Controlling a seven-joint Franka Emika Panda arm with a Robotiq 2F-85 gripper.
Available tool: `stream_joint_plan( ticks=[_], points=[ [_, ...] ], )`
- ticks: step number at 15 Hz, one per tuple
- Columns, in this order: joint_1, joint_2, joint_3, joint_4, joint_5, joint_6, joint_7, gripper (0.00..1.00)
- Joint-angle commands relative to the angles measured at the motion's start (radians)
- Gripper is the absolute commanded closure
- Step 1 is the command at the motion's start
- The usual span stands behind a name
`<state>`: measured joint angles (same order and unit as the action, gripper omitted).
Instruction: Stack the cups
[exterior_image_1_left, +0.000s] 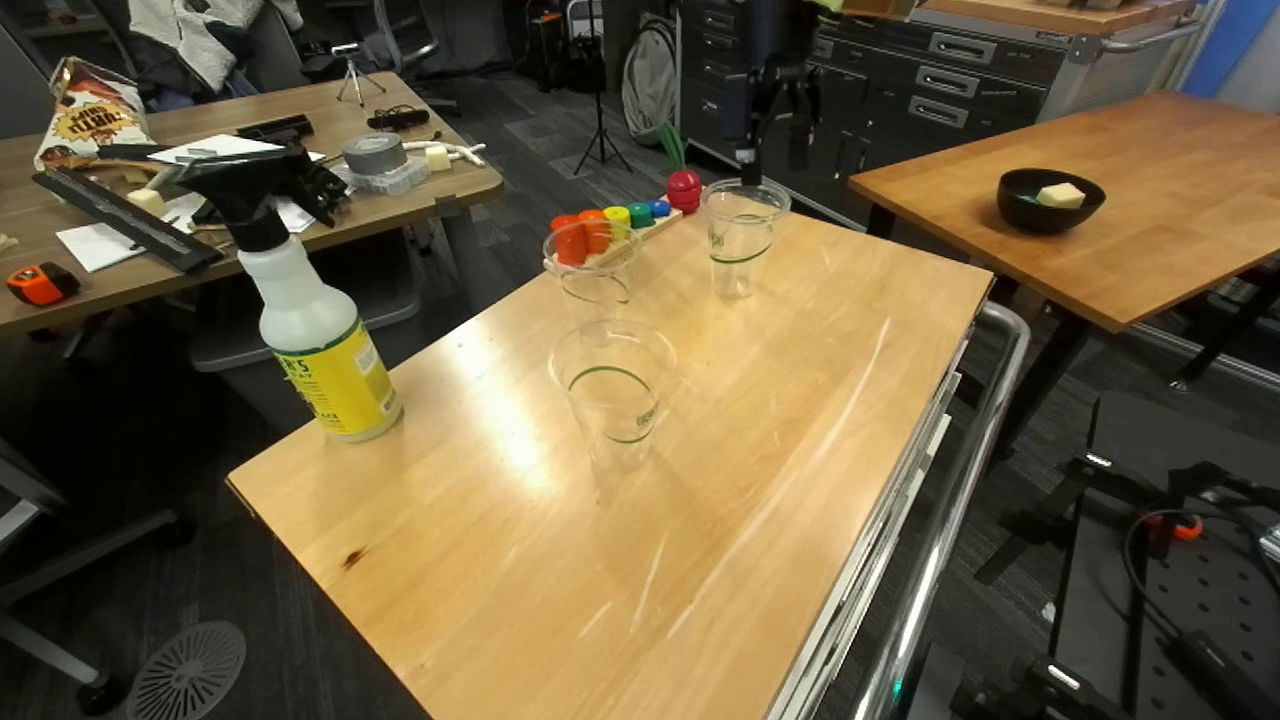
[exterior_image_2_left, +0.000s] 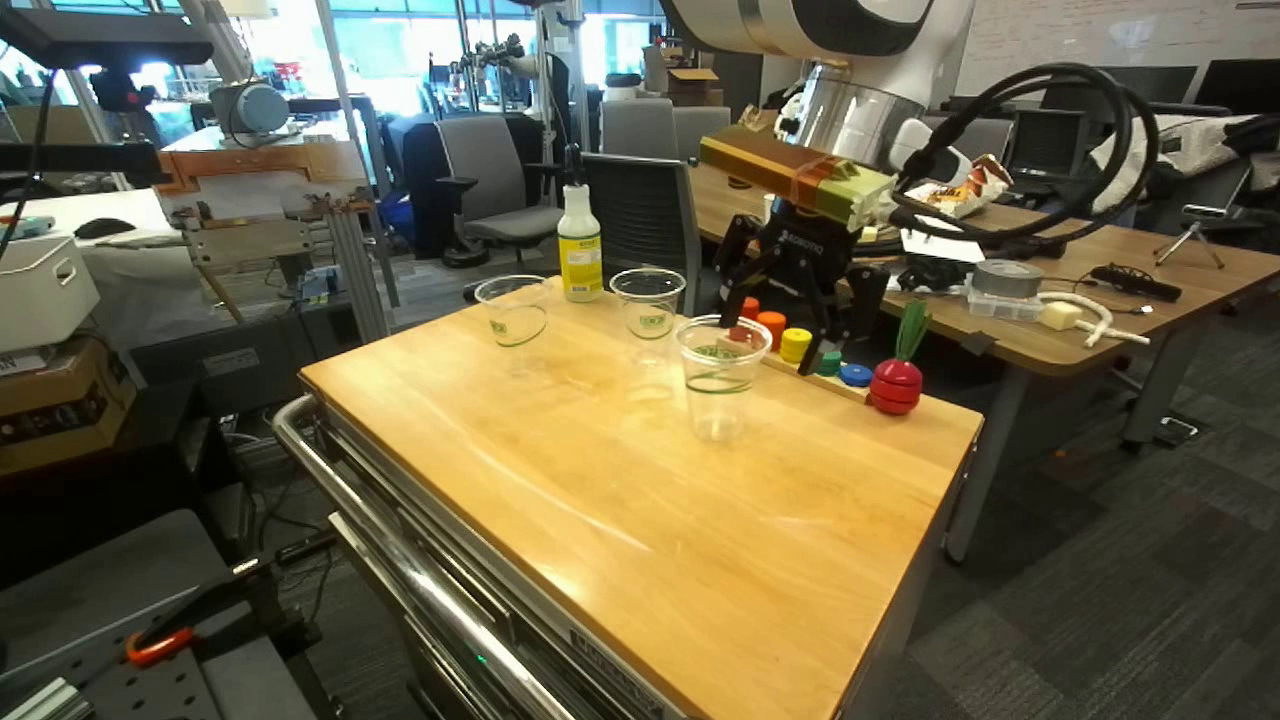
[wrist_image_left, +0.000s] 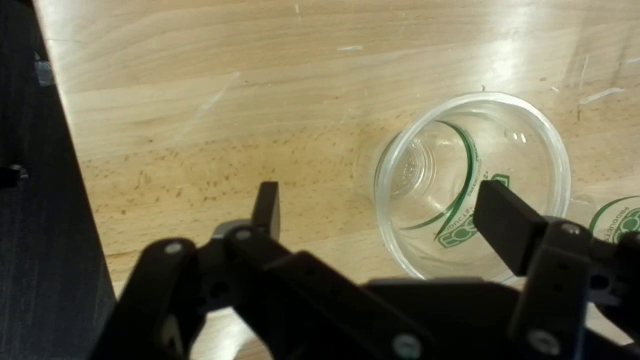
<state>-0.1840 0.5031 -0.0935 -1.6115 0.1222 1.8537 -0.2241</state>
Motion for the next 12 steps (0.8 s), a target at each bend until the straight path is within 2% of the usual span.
stream_joint_plan(
  ticks=[1, 2, 10, 12],
  points=[
    [-0.003, -0.004, 0.015, -0.011, -0.013, 0.013, -0.010, 0.29],
    [-0.001, -0.002, 0.016, -0.014, -0.014, 0.022, -0.009, 0.30],
    [0.012, 0.014, 0.025, -0.031, -0.026, 0.078, -0.002, 0.91],
    [0.015, 0.020, 0.024, -0.034, -0.031, 0.097, 0.002, 0.97]
  ],
)
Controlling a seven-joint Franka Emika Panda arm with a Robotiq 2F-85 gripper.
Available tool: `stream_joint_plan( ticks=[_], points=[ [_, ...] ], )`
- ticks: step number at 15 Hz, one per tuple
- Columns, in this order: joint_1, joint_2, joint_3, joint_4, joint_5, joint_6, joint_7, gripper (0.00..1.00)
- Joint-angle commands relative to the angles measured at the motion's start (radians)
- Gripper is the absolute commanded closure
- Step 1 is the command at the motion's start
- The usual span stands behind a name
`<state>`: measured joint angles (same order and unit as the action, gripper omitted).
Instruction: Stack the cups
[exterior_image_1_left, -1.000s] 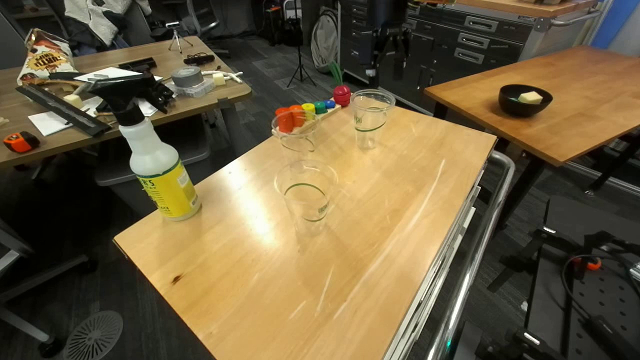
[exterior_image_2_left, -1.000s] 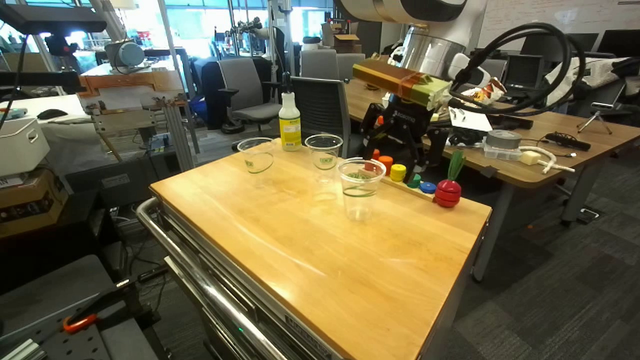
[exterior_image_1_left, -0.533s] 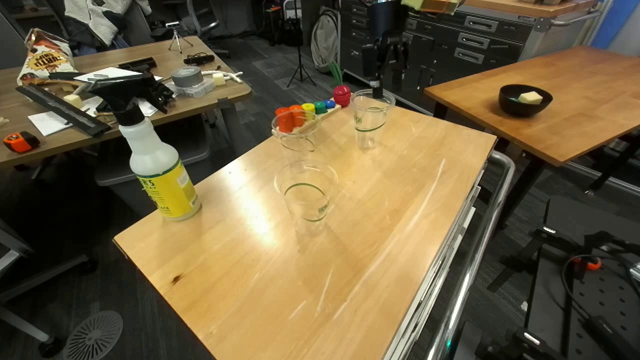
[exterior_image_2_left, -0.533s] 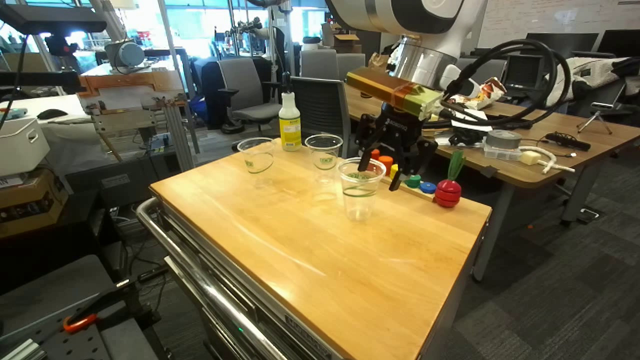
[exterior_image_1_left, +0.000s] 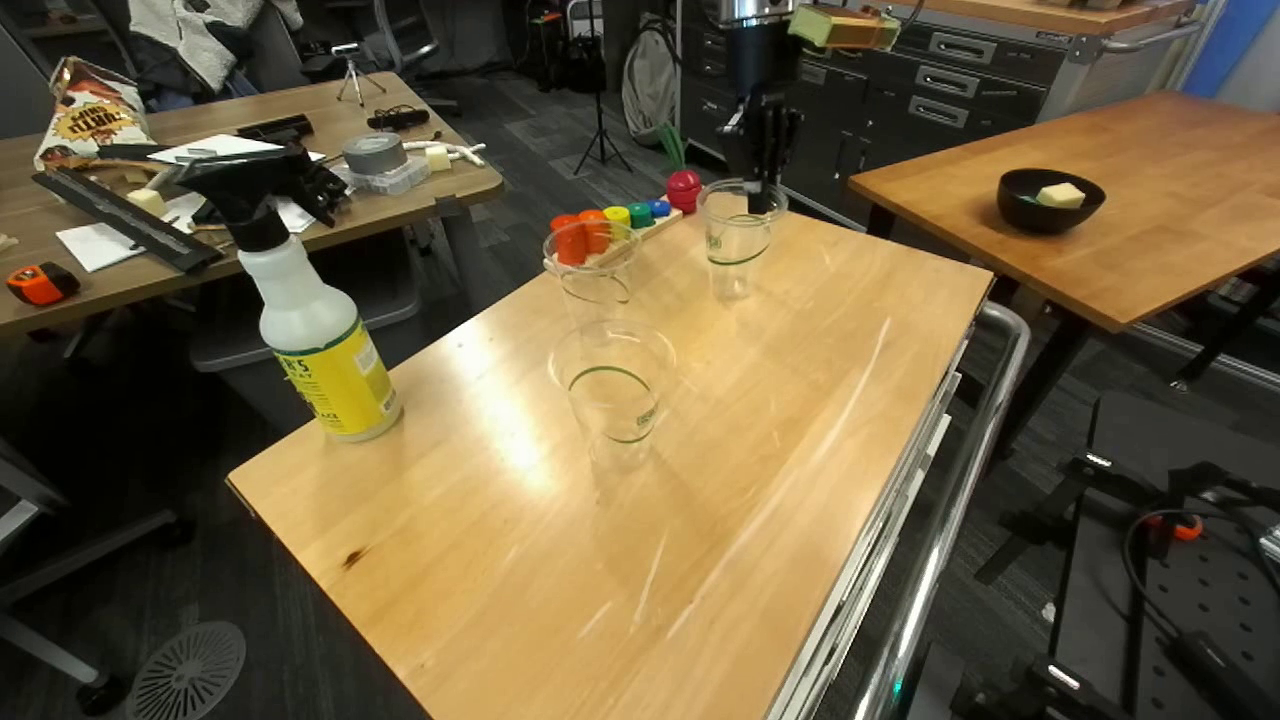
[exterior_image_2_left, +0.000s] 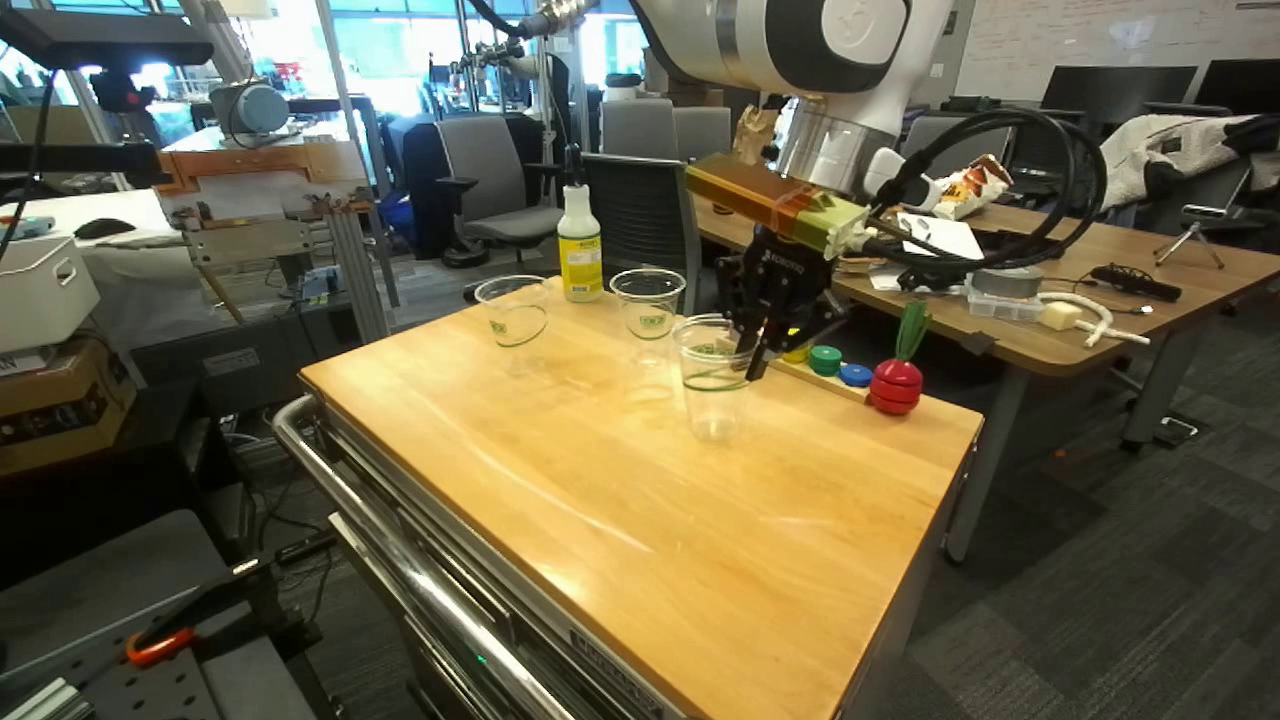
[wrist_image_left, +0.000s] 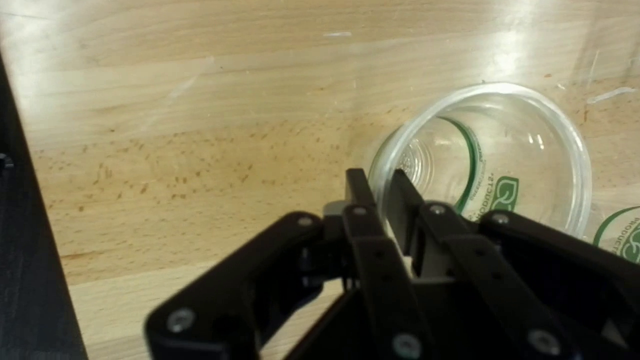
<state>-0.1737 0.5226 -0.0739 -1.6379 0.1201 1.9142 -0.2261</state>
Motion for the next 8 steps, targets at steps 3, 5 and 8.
stream_joint_plan(
  ticks=[3, 5, 8],
  points=[
    [0.012, -0.005, -0.005, -0.007, -0.037, 0.054, 0.038, 0.93],
    [0.015, -0.014, -0.014, 0.003, -0.043, 0.060, 0.082, 0.94],
    [0.009, -0.035, -0.012, 0.058, -0.021, 0.003, 0.145, 0.98]
  ],
)
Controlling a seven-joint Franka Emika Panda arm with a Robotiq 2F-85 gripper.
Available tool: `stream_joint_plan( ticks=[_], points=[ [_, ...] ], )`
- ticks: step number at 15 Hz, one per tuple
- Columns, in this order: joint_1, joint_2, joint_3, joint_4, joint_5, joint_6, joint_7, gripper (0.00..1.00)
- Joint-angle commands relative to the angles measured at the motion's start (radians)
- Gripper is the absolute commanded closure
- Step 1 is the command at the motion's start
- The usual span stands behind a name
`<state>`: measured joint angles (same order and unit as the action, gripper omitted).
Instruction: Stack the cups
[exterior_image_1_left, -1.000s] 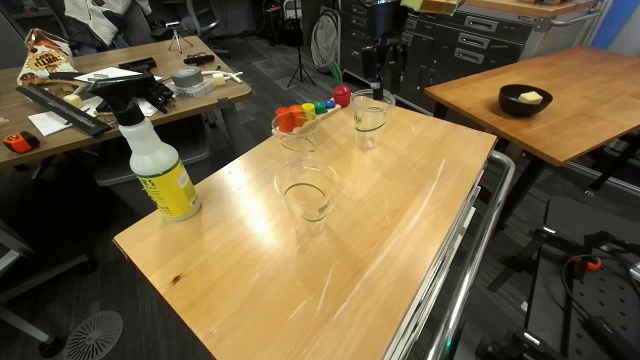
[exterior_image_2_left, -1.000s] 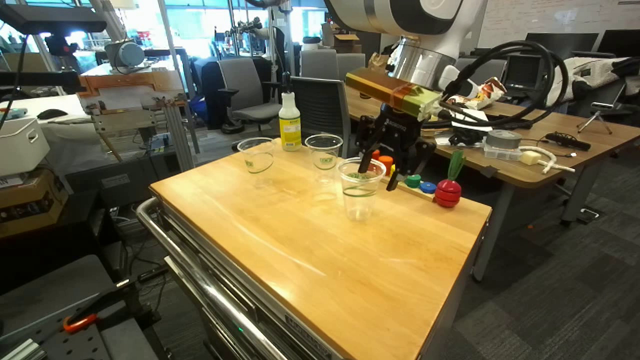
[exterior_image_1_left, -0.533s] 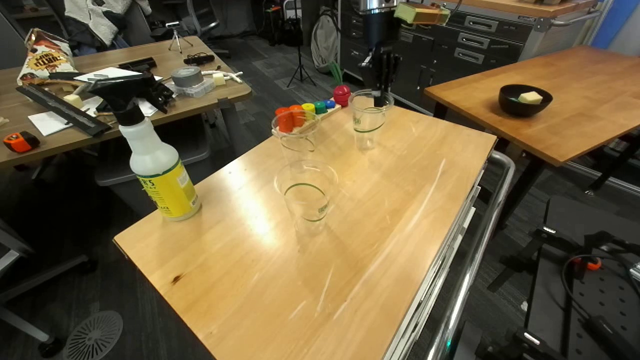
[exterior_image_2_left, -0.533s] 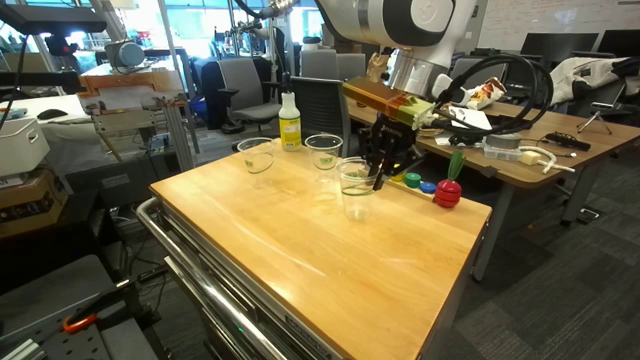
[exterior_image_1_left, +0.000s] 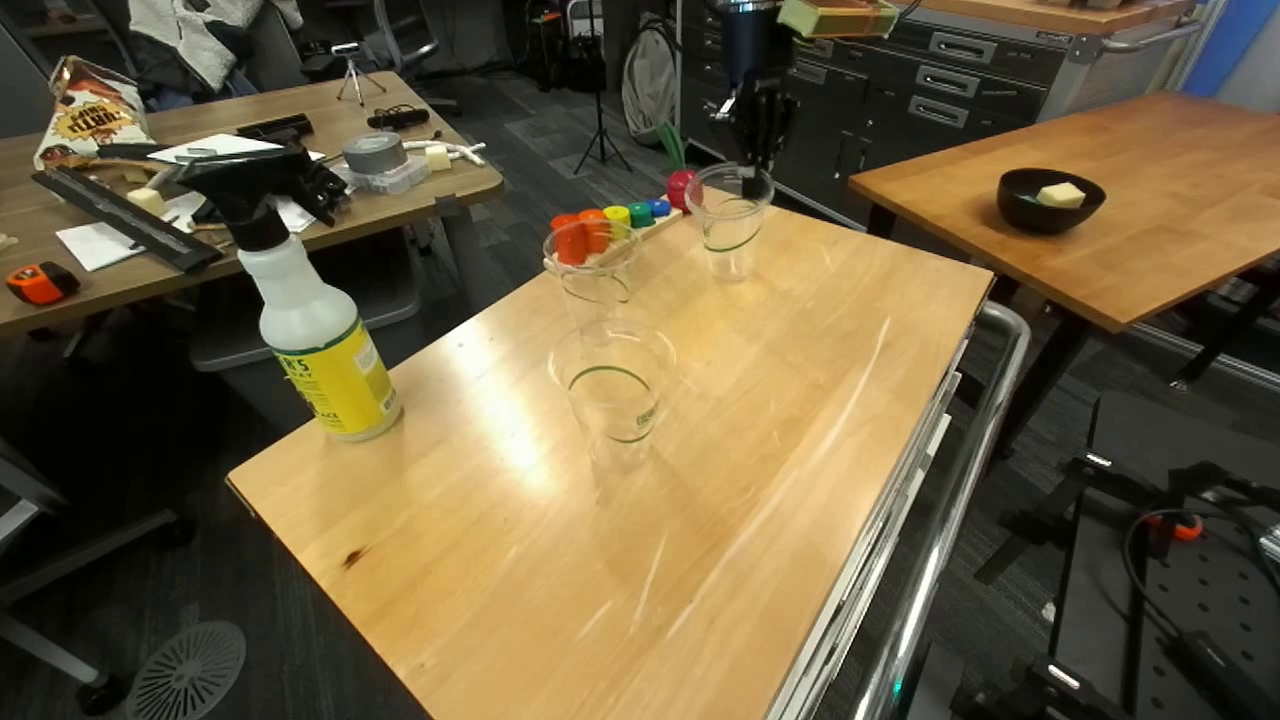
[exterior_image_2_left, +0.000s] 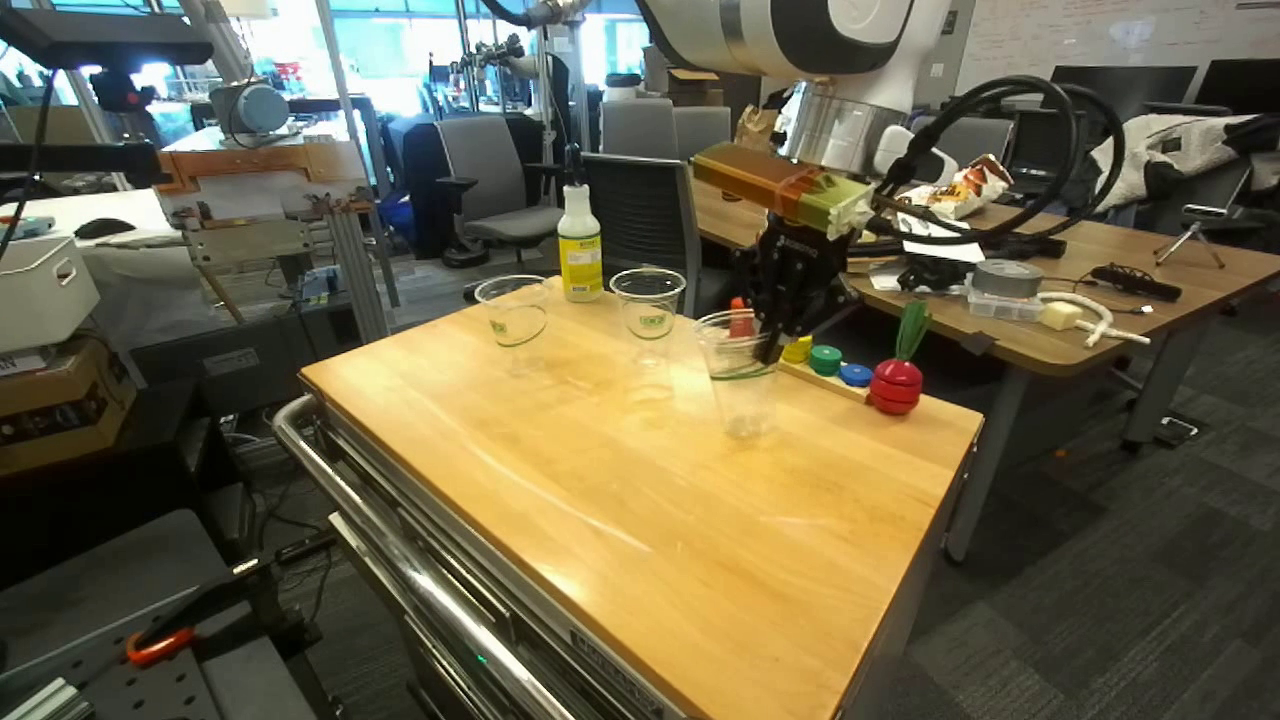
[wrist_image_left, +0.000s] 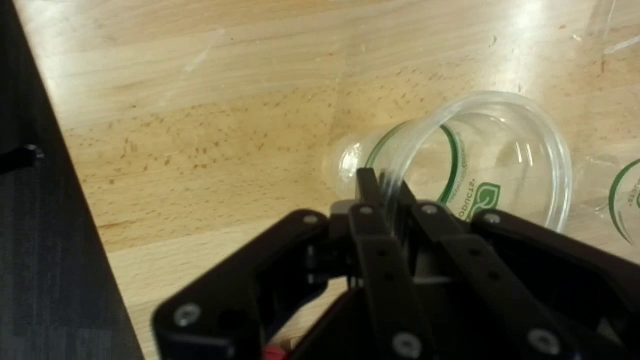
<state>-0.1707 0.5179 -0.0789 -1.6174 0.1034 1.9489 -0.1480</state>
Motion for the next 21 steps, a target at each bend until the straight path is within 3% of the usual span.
stream_joint_plan(
  ticks=[1, 10, 14, 21],
  points=[
    [0.004, -0.036, -0.003, 0.059, 0.007, -0.054, 0.082, 0.97],
    [0.018, -0.055, 0.075, 0.270, 0.144, -0.356, 0.060, 0.98],
    [0.043, -0.019, 0.103, 0.302, 0.192, -0.372, 0.057, 0.98],
    [0.080, 0.044, 0.122, 0.320, 0.177, -0.309, 0.014, 0.98]
  ],
)
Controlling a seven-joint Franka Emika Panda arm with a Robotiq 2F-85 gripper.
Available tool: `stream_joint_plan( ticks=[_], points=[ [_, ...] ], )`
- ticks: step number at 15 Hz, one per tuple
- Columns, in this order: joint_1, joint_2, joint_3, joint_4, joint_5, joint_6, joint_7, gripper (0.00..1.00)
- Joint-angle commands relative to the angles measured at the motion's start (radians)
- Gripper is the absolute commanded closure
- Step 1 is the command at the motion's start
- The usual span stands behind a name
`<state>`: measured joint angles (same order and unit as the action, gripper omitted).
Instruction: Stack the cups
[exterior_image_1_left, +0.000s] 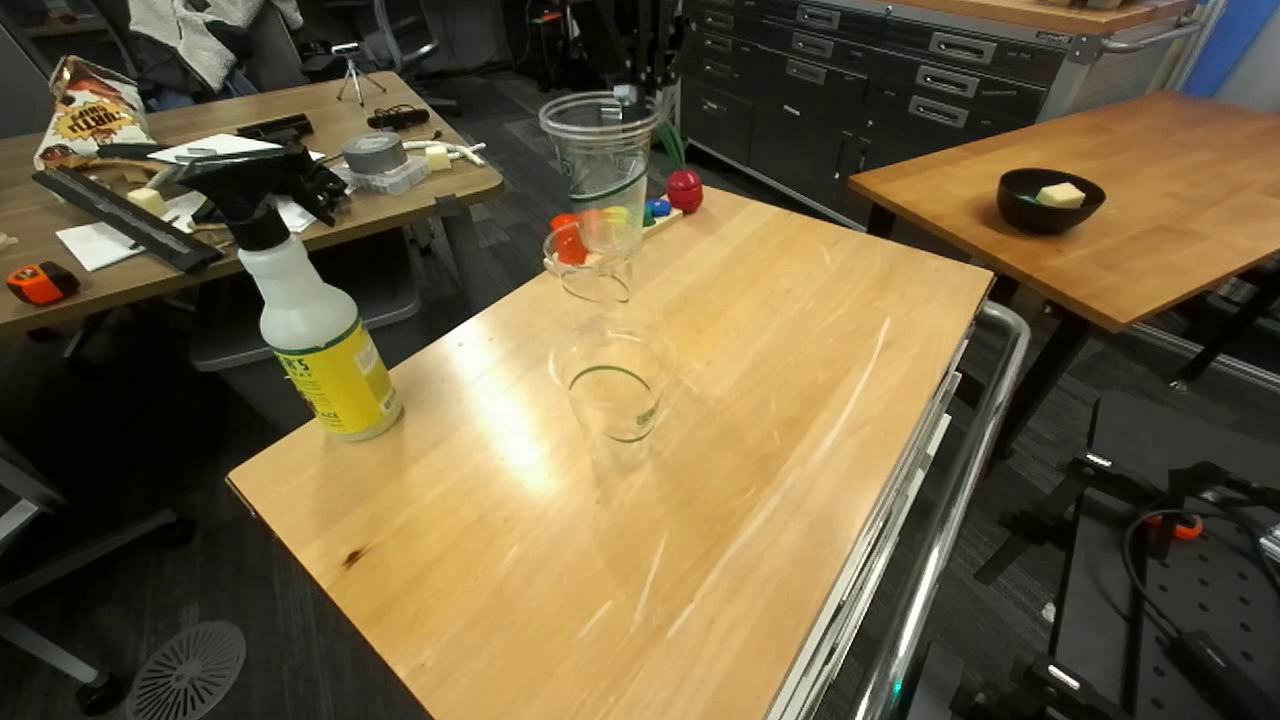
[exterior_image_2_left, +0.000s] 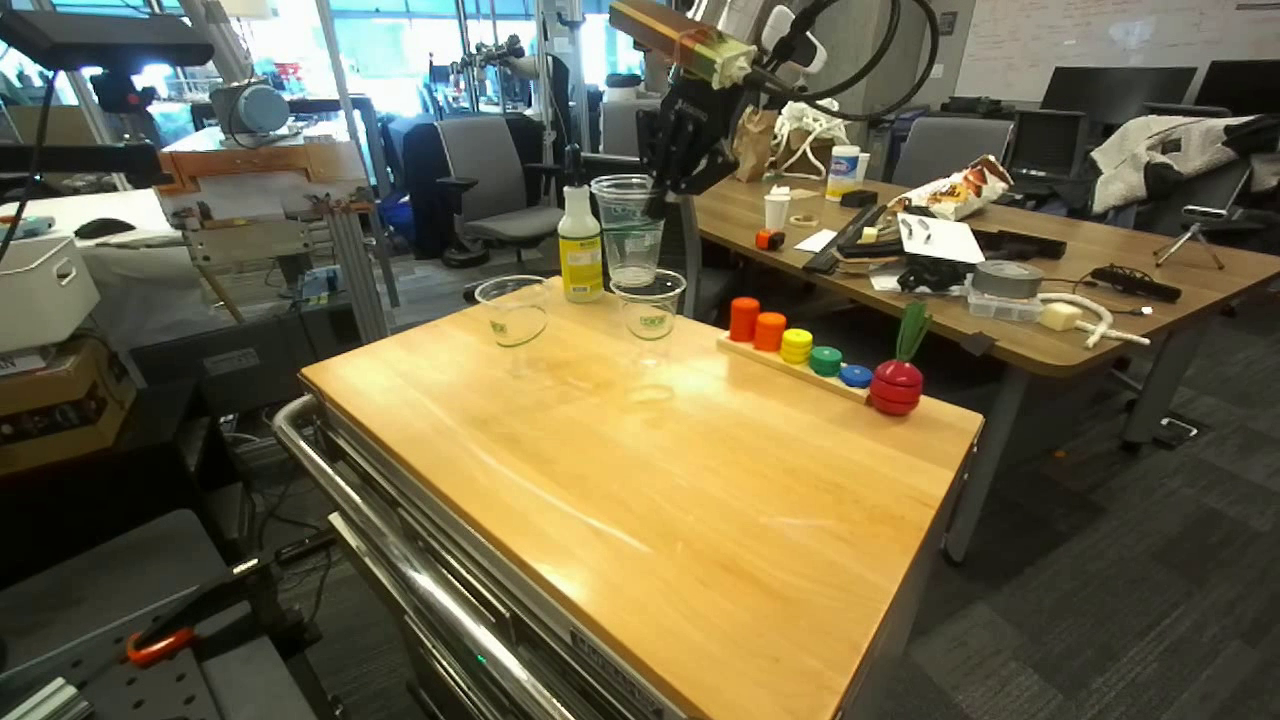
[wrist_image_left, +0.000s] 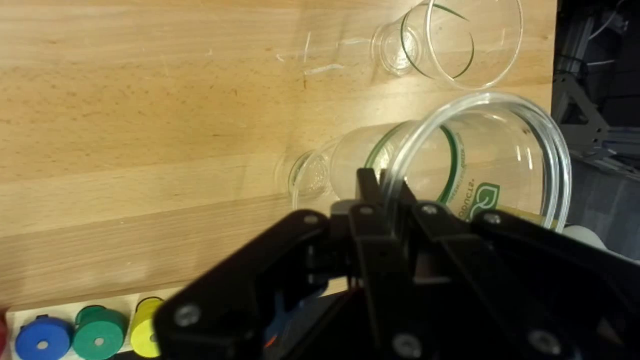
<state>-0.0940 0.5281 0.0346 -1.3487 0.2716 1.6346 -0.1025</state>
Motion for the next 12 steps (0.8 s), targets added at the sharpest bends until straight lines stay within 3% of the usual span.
stream_joint_plan(
  ticks=[1, 12],
  points=[
    [0.004, 0.039, 0.010, 0.053, 0.010, 0.007, -0.041, 0.98],
    [-0.002, 0.092, 0.012, 0.057, -0.010, 0.064, -0.145, 0.98]
  ],
)
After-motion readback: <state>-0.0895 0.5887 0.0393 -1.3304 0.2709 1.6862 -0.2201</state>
